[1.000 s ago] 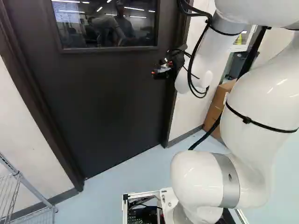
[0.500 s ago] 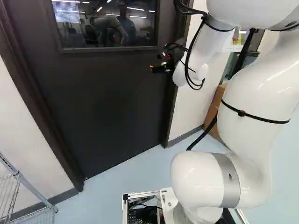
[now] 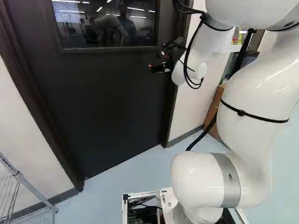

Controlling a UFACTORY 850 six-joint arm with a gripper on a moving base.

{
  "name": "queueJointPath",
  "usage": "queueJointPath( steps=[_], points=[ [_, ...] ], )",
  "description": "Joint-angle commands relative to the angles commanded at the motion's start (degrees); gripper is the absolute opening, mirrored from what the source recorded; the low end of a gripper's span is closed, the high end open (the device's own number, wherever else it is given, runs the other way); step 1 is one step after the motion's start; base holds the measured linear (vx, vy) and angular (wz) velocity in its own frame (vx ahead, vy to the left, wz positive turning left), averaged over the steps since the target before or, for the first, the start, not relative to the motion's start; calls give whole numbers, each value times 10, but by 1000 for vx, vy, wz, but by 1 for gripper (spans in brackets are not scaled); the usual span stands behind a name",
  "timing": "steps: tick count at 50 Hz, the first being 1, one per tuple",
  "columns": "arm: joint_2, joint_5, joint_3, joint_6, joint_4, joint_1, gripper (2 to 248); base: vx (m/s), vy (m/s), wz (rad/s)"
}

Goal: Open the door and move inside

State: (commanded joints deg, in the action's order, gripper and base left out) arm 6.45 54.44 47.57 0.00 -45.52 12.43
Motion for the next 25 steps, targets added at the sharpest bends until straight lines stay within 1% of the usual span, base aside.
queueJointPath(
  steps=[14,25],
  points=[
    [18,0,1,0,0,-1,247,0,0,0],
    [39,0,9,0,0,-8,247,0,0,0]
  ],
)
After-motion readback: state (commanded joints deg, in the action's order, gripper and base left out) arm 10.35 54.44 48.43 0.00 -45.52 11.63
